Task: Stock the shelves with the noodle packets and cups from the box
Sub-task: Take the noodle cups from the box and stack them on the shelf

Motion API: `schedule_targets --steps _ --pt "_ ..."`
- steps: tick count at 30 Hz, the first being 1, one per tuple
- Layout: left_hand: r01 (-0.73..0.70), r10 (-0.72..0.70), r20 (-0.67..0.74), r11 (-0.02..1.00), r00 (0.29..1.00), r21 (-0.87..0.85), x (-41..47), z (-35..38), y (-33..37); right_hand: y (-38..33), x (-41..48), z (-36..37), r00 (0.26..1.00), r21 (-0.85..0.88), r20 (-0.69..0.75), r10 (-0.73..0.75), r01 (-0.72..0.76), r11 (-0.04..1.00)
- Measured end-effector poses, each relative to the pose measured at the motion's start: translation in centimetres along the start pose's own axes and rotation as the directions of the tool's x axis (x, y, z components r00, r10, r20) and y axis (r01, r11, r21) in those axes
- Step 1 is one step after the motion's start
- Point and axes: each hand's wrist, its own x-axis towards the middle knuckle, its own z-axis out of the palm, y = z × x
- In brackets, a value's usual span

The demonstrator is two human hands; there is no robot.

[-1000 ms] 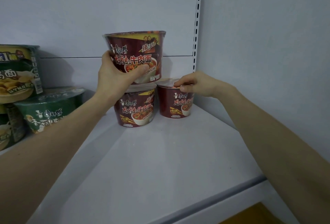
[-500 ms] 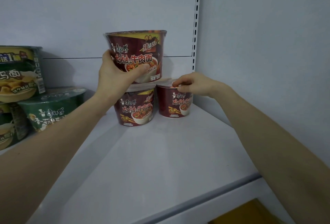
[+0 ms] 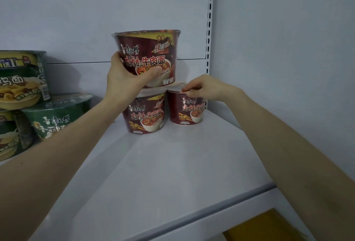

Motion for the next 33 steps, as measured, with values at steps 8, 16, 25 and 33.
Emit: schedule_targets --steps 8,16,25,33 --pt "-0.007 0.007 -0.005 1.0 1.0 0.008 0.0 0.2 0.2 0.5 0.3 0.6 0.999 -0.001 -0.046 -0.027 0.026 1.0" --pt "-0.008 0.008 0.009 1.0 1.0 -0.008 -0.2 0.4 0.5 -0.6 -0.3 -1.1 0.975 0.15 -0.221 -0.014 0.049 0.988" --pt "-0.027 0.03 -0.06 0.998 0.998 0.061 -0.8 1.6 1.6 -7.5 -1.5 -3.7 0.953 0.444 -0.299 -0.05 0.185 0.877" --pt "-0.049 0.066 -0.098 0.985 0.993 0.166 -1.4 3.0 1.7 -8.9 0.5 -1.9 0.913 0.542 -0.406 0.022 0.222 0.811"
